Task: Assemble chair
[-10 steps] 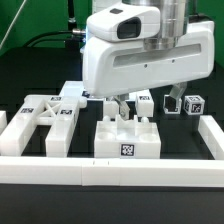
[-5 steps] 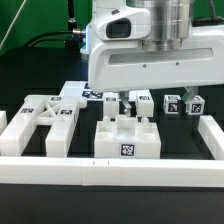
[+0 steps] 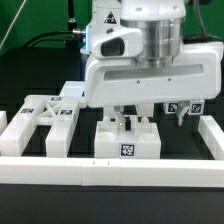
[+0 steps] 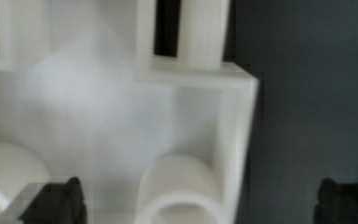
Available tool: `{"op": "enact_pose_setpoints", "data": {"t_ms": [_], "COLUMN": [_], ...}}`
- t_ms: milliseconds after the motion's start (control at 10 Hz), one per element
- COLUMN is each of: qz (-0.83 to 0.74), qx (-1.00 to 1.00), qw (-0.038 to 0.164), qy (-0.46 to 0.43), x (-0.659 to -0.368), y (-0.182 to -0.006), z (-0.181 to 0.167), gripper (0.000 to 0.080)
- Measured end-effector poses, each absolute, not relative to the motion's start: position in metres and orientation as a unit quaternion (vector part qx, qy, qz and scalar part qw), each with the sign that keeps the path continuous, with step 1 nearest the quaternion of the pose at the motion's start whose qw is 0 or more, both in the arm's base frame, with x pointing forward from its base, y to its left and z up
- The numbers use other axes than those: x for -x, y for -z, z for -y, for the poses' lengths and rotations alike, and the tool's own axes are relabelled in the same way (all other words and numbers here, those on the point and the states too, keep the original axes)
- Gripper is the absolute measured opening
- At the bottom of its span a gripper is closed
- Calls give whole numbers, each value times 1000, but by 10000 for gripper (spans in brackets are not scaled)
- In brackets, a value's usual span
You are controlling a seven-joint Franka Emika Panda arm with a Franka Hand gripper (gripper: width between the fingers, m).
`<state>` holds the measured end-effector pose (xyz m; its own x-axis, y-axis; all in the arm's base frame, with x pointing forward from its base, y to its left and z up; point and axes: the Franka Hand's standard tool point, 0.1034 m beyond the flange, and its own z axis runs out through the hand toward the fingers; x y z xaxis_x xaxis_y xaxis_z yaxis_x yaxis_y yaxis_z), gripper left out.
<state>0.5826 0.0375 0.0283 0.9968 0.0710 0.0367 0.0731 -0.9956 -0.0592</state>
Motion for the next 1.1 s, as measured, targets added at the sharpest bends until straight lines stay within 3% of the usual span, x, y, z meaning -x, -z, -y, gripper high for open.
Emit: {"op": "enact_pose_setpoints", "data": {"t_ms": [500, 700, 800, 1000, 1100], "qz": [36, 37, 37, 37, 37], "qx": [999, 999, 999, 999, 999], "qw": [31, 31, 31, 31, 31], "qy": [20, 20, 20, 20, 21], "x": [-579, -579, -579, -579, -579], "y": [-8, -8, -8, -8, -9], "z": [-40, -40, -40, -40, -40], "gripper": [649, 370, 370, 68, 30]}}
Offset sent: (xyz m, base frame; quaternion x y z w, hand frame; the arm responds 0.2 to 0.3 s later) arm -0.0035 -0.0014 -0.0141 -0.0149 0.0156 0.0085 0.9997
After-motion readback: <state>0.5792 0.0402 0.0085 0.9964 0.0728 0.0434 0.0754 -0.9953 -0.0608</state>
